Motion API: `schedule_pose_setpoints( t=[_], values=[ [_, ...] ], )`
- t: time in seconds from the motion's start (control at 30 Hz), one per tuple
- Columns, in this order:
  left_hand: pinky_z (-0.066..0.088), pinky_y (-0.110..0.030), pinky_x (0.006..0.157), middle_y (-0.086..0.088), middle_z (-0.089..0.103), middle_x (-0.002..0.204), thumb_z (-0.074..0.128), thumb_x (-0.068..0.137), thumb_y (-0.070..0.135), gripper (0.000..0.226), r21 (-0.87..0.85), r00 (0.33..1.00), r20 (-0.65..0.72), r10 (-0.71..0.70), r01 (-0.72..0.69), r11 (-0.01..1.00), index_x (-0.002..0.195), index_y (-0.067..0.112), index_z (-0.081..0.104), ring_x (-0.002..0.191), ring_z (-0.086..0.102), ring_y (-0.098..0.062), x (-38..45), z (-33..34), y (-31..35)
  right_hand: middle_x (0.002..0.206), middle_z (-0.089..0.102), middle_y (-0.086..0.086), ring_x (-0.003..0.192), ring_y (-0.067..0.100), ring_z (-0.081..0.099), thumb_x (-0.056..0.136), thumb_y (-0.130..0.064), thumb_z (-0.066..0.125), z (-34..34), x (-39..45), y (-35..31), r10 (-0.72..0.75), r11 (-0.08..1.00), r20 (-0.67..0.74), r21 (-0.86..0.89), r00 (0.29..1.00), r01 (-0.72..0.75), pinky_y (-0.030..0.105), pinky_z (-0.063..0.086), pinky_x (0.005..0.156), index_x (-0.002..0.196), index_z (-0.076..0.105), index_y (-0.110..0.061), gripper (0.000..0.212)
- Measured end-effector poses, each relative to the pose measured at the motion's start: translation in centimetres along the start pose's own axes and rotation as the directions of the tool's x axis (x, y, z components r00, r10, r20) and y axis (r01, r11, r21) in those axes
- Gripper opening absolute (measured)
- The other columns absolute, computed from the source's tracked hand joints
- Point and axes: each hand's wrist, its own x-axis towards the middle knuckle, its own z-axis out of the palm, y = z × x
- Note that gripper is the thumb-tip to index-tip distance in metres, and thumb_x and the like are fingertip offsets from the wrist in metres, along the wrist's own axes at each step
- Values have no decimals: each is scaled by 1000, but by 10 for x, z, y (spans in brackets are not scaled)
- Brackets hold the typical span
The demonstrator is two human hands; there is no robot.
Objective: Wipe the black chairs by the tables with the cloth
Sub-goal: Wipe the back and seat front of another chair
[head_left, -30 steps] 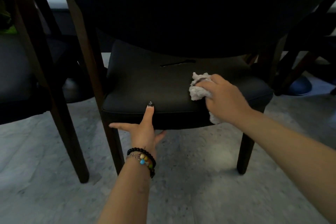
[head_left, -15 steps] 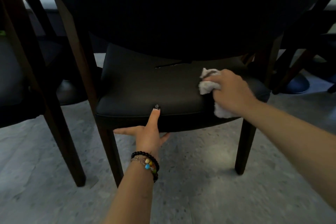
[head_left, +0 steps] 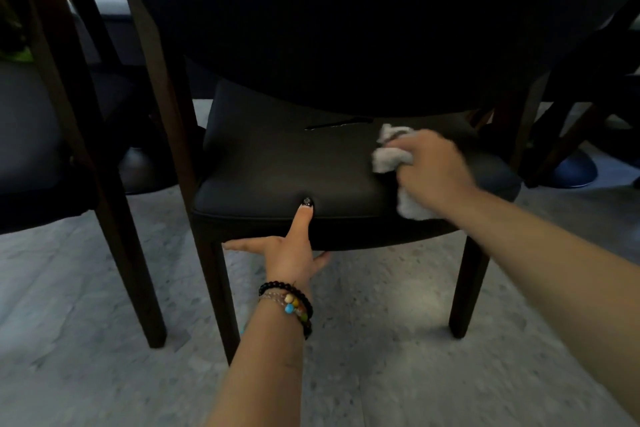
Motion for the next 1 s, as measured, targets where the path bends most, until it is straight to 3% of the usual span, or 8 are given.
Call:
schedule_pose_setpoints(
  t=[0.13, 0.3, 0.63, 0.77, 0.83, 0.9, 0.93, 1.0],
  values=[
    [57, -31, 54, -4, 59, 127, 73, 83, 28, 121, 17, 999, 40, 26, -27, 1000, 140, 37, -34, 96, 69, -23, 0, 2, -3, 133, 48, 0, 123, 26, 46, 86, -11, 50, 45, -10, -63, -182, 981, 52, -65, 982, 185, 43, 40, 101, 129, 58, -37, 51],
    [58, -40, 54, -5, 39, 146, 80, 75, 23, 136, -57, 1000, -25, 13, -15, 998, 132, 48, -40, 113, 59, -36, -6, 0, 1, 140, 47, 9, 123, 29, 49, 85, -4, 54, 11, -26, 1, -209, 973, 51, -90, 977, 213, 34, 41, 96, 130, 62, -25, 51],
    [51, -27, 40, -6, 35, 147, 79, 77, 17, 133, -78, 1000, 8, -5, 6, 997, 135, 48, -36, 116, 56, -33, -12, -5, 5, 124, 53, 16, 110, 35, 54, 94, -3, 44, -23, -13, 71, 306, 929, -122, -179, 944, -324, 38, 44, 90, 129, 60, -14, 41],
    [52, -24, 42, -5, 32, 151, 80, 75, 18, 134, -81, 1000, -11, 27, -28, 996, 136, 47, -36, 121, 53, -33, -11, -3, 1, 121, 60, 6, 116, 21, 52, 87, 8, 47, -7, -43, 56, 24, 994, -178, -99, 984, -42, 19, 32, 102, 121, 66, -10, 43],
    [52, -24, 42, -5, 31, 152, 80, 76, 18, 133, -84, 999, -7, 35, -35, 996, 136, 48, -35, 121, 53, -33, -11, -3, -1, 118, 62, 3, 113, 19, 56, 90, 3, 51, -21, -47, 87, 166, 985, -231, -3, 959, -172, 20, 35, 99, 118, 67, -14, 37],
    [53, -24, 44, -5, 29, 153, 79, 76, 20, 132, -77, 999, 0, 45, -45, 996, 136, 50, -34, 122, 53, -32, -11, -4, -2, 118, 63, 7, 105, 27, 60, 97, -15, 52, -38, -50, 119, 651, 751, -211, 318, 729, -579, 37, 49, 87, 124, 62, -22, 29],
    [55, -25, 47, -5, 27, 154, 79, 76, 21, 131, -72, 999, 6, 50, -49, 996, 136, 50, -34, 124, 51, -33, -12, -4, -2, 105, 66, 8, 89, 27, 64, 97, -21, 54, -41, -57, 127, 795, 554, -106, 527, 597, -645, 37, 54, 72, 119, 64, -23, 24],
    [56, -28, 58, -5, 24, 156, 79, 77, 24, 130, -50, 998, 13, 58, -57, 997, 136, 50, -33, 127, 49, -33, -13, -4, -4, 63, 56, -1, 49, 14, 52, 98, -39, 54, -32, -69, 129, 840, 129, 180, 850, 511, -511, 22, 43, 45, 81, 66, -21, 27]
  ],
)
